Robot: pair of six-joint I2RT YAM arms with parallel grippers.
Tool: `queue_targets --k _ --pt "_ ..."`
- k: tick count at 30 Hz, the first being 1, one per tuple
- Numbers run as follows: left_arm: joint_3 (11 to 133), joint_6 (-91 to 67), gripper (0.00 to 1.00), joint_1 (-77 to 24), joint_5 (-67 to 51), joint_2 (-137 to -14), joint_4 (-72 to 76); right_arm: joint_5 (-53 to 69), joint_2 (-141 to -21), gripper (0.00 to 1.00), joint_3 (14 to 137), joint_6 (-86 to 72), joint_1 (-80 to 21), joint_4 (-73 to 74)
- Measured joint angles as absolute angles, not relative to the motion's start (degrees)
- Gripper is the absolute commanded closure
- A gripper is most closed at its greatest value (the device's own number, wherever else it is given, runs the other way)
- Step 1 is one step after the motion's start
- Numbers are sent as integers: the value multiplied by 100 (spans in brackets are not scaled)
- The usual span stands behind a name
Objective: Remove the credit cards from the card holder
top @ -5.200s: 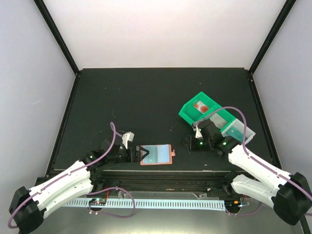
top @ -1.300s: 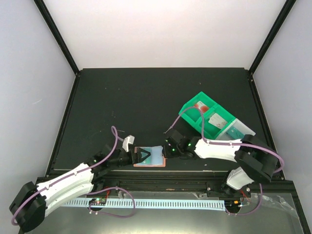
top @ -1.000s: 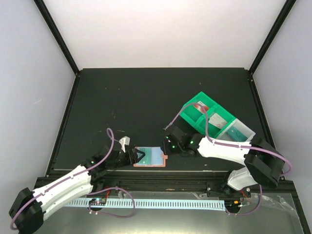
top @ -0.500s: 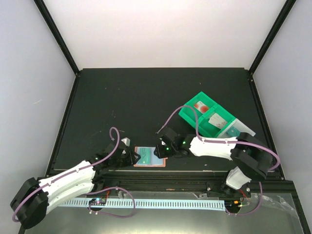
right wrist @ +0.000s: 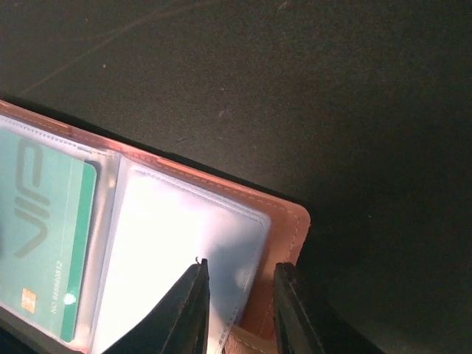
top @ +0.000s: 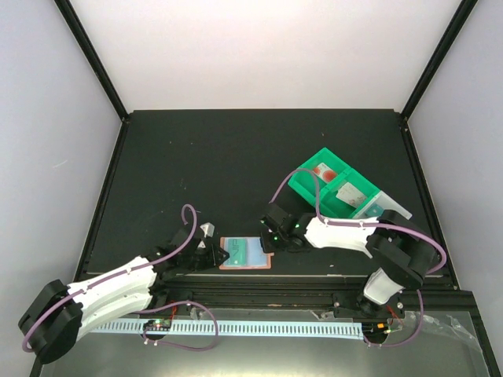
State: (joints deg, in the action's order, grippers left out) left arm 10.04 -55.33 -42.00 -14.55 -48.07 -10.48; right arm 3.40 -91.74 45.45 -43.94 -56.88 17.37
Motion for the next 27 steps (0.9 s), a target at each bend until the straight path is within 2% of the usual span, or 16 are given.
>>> queue_targets --k 10,13,18,20,27 --pt "998 -5614 73 -4200 -1608 -4519 -1118 530 -8724 76 4545 -4431 -5686 1682" --pt "998 -5616 65 -4200 -1568 -4447 -1138 692 -8663 79 4525 -4541 -5690 1417" --pt "1002 -5614 64 -4200 -1538 -4451 -1236 1037 -8683 85 4303 -4816 -5690 895" --pt "1007 -5612 67 -4200 -1540 -4451 -1240 1205 -8781 86 4239 -4943 -5704 672" --pt "1017 -5505 93 -4200 -1592 -4469 -1173 1588 -9244 88 4228 -5188 -5784 108"
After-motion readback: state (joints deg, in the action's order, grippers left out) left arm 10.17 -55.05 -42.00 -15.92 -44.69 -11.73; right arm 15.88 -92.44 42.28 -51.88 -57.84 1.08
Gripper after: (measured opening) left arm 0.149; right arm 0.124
